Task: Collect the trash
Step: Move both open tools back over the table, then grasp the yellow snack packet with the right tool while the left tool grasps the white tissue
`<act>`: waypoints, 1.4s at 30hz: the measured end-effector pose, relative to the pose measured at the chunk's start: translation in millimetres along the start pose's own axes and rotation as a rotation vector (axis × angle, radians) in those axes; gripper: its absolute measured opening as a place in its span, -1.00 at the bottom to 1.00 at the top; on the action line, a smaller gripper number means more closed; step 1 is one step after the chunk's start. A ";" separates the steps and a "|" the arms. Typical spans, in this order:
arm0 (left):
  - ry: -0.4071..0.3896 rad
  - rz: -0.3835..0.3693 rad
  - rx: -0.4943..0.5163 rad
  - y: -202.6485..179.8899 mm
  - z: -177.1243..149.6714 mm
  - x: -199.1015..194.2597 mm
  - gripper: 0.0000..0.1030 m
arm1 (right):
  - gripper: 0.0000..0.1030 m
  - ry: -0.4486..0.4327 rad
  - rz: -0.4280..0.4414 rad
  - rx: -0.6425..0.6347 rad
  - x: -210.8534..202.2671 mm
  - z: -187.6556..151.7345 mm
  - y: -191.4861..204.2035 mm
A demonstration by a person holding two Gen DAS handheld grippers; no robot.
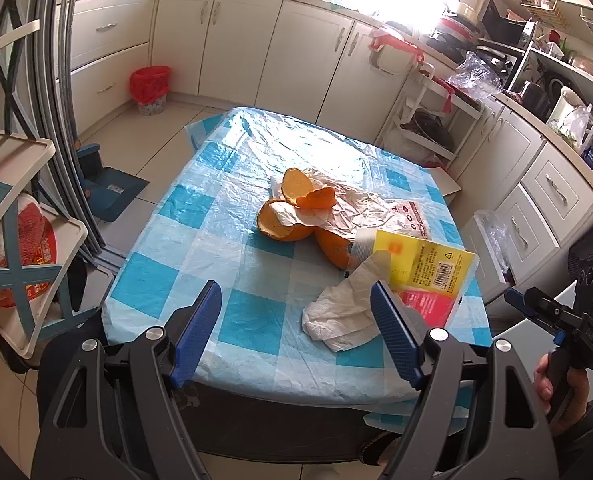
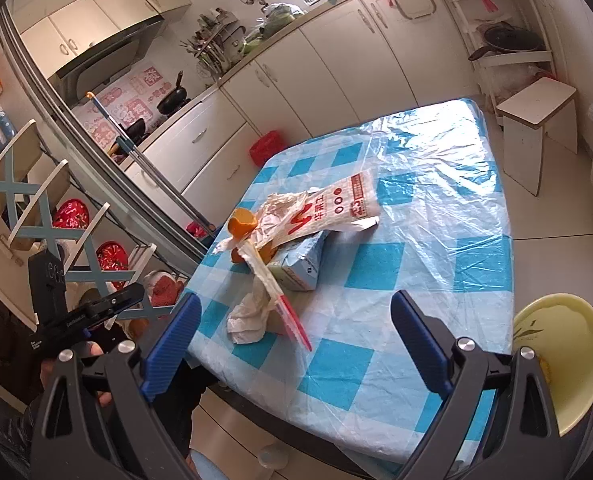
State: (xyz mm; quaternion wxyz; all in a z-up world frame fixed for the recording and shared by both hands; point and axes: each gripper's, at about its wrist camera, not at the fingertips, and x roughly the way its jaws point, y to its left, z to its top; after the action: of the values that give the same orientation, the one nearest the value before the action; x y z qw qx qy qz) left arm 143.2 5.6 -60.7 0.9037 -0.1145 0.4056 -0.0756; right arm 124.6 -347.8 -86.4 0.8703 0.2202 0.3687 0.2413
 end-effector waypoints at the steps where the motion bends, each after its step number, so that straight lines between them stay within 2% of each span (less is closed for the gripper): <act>1: 0.002 0.001 0.003 1.1 -0.3 0.6 0.42 | 0.79 0.005 0.007 -0.010 0.9 -1.0 3.1; 8: 0.030 0.027 0.008 13.0 -6.2 8.1 0.42 | 0.79 0.053 -0.002 -0.059 12.8 -8.9 14.6; 14: 0.046 0.031 0.020 17.4 -10.3 12.1 0.44 | 0.79 0.073 -0.019 -0.051 19.8 -11.4 12.8; 24: 0.063 0.003 0.053 13.8 -14.4 16.1 0.47 | 0.79 0.093 -0.021 -0.058 28.2 -13.4 16.3; 34: 0.121 -0.031 0.178 1.7 -25.3 47.1 0.48 | 0.79 0.127 -0.049 -0.064 42.4 -15.6 16.8; 42: 0.148 -0.124 0.378 -49.5 -34.9 78.3 0.48 | 0.79 0.111 -0.048 -0.041 63.4 -3.6 15.3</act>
State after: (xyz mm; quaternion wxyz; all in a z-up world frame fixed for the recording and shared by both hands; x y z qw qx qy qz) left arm 166.5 -65.1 -125.9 0.8705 0.0382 0.4414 -0.2142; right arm 156.8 -298.2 -114.0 0.8582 0.1798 0.4167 0.2399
